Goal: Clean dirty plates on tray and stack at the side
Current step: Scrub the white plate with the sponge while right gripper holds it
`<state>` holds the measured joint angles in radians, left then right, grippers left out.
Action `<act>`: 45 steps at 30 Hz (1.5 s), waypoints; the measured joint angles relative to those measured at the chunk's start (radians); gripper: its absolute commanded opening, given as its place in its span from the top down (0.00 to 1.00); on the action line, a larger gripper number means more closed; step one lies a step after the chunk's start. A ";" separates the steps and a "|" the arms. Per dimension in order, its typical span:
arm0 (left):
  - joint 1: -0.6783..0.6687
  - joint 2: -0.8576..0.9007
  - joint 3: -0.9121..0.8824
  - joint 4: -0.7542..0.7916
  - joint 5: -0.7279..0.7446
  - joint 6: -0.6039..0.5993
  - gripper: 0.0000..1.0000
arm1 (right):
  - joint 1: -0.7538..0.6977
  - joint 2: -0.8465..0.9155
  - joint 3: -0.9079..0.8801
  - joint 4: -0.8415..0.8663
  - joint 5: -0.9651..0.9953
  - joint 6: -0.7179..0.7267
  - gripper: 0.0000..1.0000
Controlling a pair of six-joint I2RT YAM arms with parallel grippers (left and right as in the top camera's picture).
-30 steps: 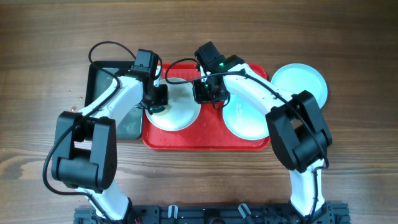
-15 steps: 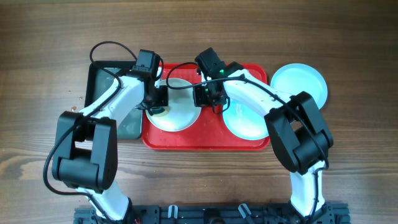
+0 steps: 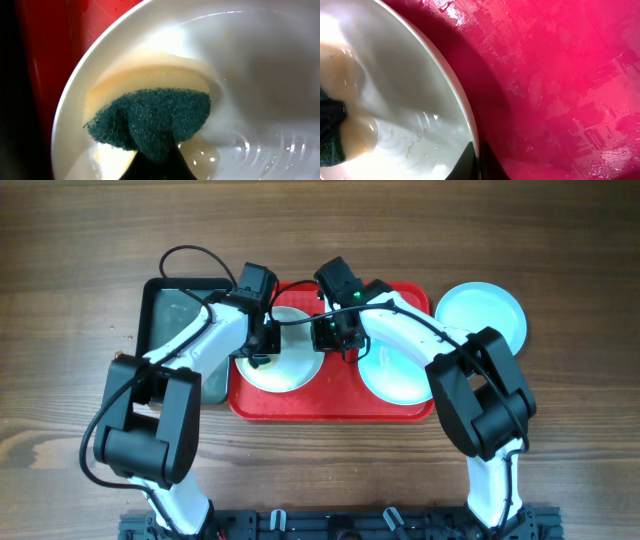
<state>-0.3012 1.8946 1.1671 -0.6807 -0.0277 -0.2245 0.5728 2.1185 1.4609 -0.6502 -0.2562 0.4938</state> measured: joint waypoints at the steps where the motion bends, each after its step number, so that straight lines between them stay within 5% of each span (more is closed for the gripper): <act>1: 0.001 0.000 0.002 0.001 0.018 0.001 0.96 | 0.000 0.000 0.000 0.000 0.002 0.000 0.96; 7: 0.011 0.038 0.031 0.011 0.357 0.048 0.96 | 0.000 0.000 0.000 -0.002 0.003 0.000 0.96; 12: 0.030 0.051 0.077 -0.051 0.444 0.062 0.96 | 0.000 0.000 0.000 -0.002 0.003 0.000 0.96; 24: 0.041 -0.043 0.173 -0.199 0.023 0.066 0.96 | 0.000 0.000 0.000 -0.002 0.003 0.000 0.96; 45: 0.041 -0.044 -0.052 0.070 0.040 0.019 0.96 | 0.000 0.000 0.000 -0.002 0.003 0.000 0.96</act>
<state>-0.2604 1.8507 1.1152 -0.6109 0.0120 -0.2050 0.5724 2.1181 1.4609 -0.6518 -0.2535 0.4938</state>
